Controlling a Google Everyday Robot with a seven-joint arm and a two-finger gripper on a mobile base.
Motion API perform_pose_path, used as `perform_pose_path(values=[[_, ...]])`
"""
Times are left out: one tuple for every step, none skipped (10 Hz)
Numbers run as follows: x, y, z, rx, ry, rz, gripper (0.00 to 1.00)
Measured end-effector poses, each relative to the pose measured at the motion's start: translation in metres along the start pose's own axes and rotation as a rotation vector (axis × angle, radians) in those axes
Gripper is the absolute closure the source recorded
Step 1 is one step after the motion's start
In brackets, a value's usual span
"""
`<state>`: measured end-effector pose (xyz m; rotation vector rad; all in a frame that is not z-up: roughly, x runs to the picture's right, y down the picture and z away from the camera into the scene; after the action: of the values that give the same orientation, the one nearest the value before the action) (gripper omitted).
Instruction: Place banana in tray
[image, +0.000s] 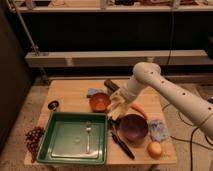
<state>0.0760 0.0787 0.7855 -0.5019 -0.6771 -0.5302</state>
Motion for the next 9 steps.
perform_pose_path(values=[[0.001,0.0,0.0025,-0.005,-0.005,0.001,0.36],[0.0015,-0.0003,0.0046,-0.009,-0.007,0.001,0.36],[0.0016,-0.0001,0.0067,-0.012,-0.009,0.001,0.4],[0.0025,0.0008,0.0089,-0.016,-0.008,0.002,0.49],[0.0034,0.0016,0.0111,-0.018,-0.007,0.009,0.6],[0.0036,0.0018,0.012,-0.017,-0.007,0.014,0.67],[0.0031,0.0025,0.0108,-0.013,-0.001,0.023,0.79],[0.0018,0.003,0.0088,-0.009,0.004,0.028,0.9],[0.0008,0.0033,0.0061,-0.004,0.008,0.032,0.96]])
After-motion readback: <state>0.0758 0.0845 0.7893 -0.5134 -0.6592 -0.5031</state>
